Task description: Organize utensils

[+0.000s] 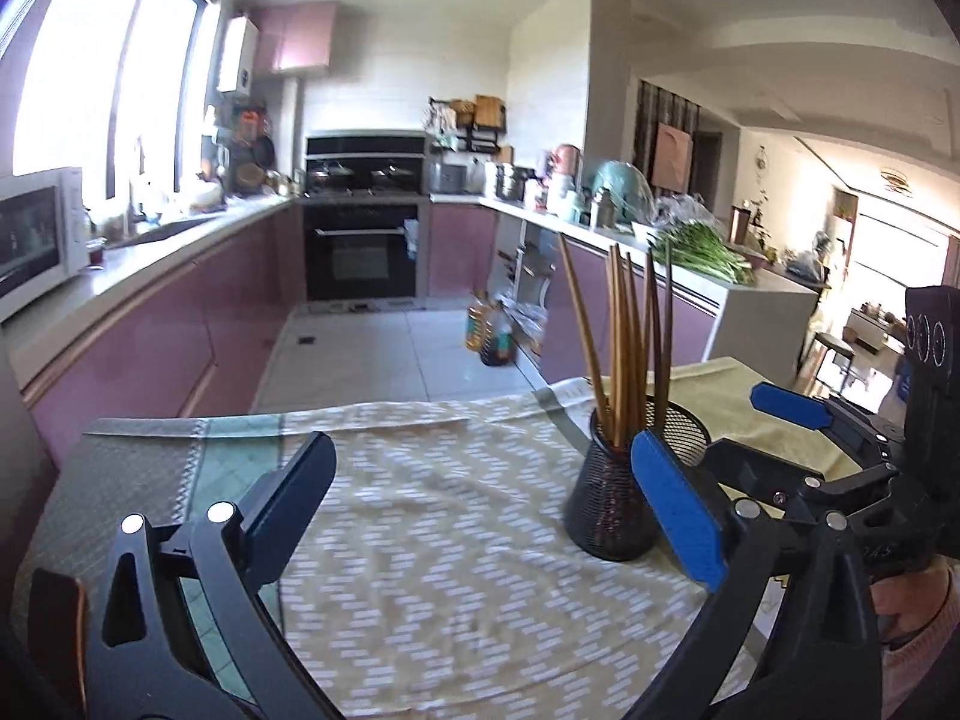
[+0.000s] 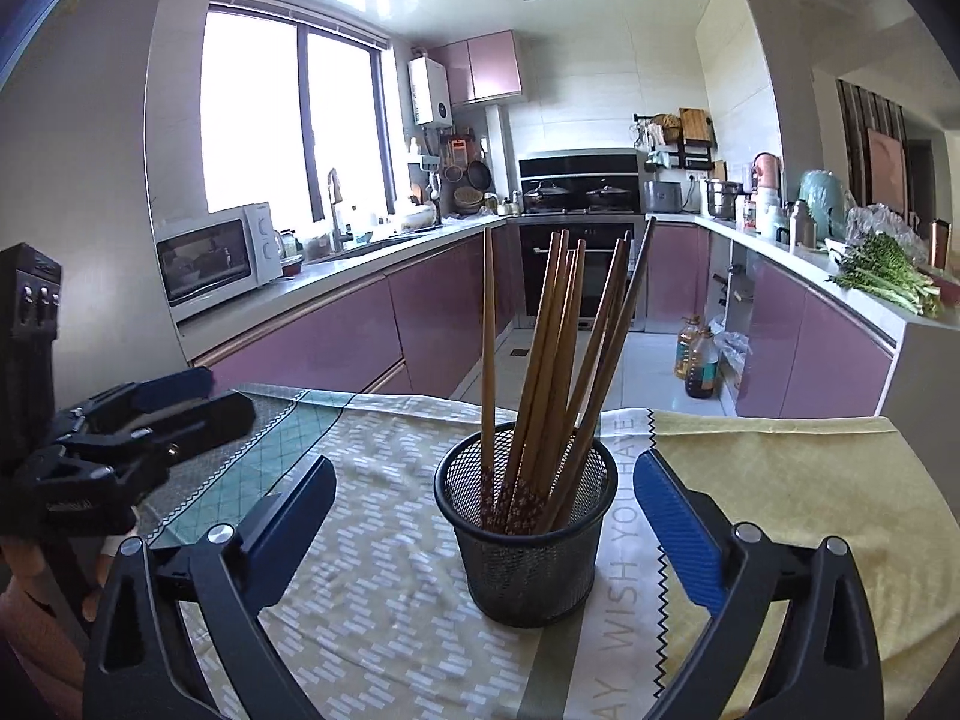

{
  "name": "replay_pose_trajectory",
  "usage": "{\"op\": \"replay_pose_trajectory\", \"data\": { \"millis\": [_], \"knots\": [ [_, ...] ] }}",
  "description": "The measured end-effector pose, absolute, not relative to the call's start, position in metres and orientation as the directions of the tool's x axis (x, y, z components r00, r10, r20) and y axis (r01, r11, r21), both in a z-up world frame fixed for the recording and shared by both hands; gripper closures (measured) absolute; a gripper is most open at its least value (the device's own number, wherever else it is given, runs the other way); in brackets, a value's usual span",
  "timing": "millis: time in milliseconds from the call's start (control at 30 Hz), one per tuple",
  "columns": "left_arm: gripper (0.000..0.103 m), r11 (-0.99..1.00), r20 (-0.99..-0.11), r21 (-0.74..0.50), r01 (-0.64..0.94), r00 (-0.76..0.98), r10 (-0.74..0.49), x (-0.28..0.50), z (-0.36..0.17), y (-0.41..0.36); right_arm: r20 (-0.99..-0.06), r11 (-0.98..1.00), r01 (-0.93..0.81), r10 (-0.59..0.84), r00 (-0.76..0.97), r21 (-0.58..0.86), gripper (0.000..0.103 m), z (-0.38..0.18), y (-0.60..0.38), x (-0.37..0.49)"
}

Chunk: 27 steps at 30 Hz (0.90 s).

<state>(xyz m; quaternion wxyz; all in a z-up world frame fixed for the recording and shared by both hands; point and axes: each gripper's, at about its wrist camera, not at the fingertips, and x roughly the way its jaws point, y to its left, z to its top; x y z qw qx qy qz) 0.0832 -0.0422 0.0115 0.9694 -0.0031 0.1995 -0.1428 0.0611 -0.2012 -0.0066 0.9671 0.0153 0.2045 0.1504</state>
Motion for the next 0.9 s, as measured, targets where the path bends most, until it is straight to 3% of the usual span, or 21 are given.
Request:
{"op": "replay_pose_trajectory", "data": {
  "millis": [333,900],
  "knots": [
    [0.006,0.985,-0.290,-0.015,0.170,0.943,-0.166,0.039,0.018,-0.022,-0.320,0.969,-0.238,0.247,0.915,0.066,0.007,-0.006,-0.190,0.035],
    [0.006,0.993,-0.255,-0.017,0.115,0.960,-0.115,0.009,0.018,-0.012,-0.246,0.982,-0.191,0.187,0.951,0.006,0.007,-0.001,-0.172,0.005]
  ]
}}
